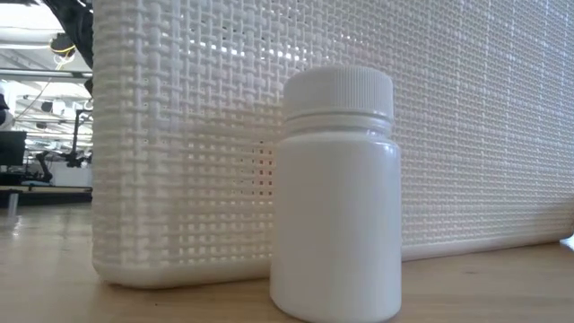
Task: Pick & place medical supplies in basket/bin
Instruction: Put the top white bandage into the white bin
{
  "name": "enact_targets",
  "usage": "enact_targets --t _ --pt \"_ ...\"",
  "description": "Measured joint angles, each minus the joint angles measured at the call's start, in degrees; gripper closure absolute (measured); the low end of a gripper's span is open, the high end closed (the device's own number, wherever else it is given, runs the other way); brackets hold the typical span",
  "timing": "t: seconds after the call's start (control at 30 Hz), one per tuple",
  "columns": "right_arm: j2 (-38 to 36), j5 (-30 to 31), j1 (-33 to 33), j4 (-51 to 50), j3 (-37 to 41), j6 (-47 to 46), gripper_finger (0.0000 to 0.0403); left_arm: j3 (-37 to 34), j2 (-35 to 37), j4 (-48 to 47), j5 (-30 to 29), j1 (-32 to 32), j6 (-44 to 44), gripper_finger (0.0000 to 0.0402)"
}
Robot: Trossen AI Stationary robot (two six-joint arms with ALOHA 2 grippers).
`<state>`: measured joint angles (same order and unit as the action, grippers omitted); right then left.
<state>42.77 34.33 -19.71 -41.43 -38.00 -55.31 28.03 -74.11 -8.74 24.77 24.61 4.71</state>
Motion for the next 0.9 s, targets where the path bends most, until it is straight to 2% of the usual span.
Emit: enact_targets --t 0.2,0.47,0.63,0.9 --pt "0.01 0.00 -0.01 0.00 0.00 -0.77 0.0136 0.02 0.00 -0.29 -0.97 -2.18 0.59 0.0205" --pt "0.02 0.00 0.00 0.00 0.00 -2.97 0.0136 0.21 0.13 -4.82 -15.16 -7.35 0.53 0.0184" --pt "0.02 0.02 0.00 0.00 0.00 -3.08 0.0136 0.26 0.15 -5.88 -17.55 -9.71 0.55 0.0209" --pt "0.00 0.04 0.00 0.00 0.00 -4.61 0.0136 0.17 0.14 -6.33 -17.80 -10.78 0.63 0.0287"
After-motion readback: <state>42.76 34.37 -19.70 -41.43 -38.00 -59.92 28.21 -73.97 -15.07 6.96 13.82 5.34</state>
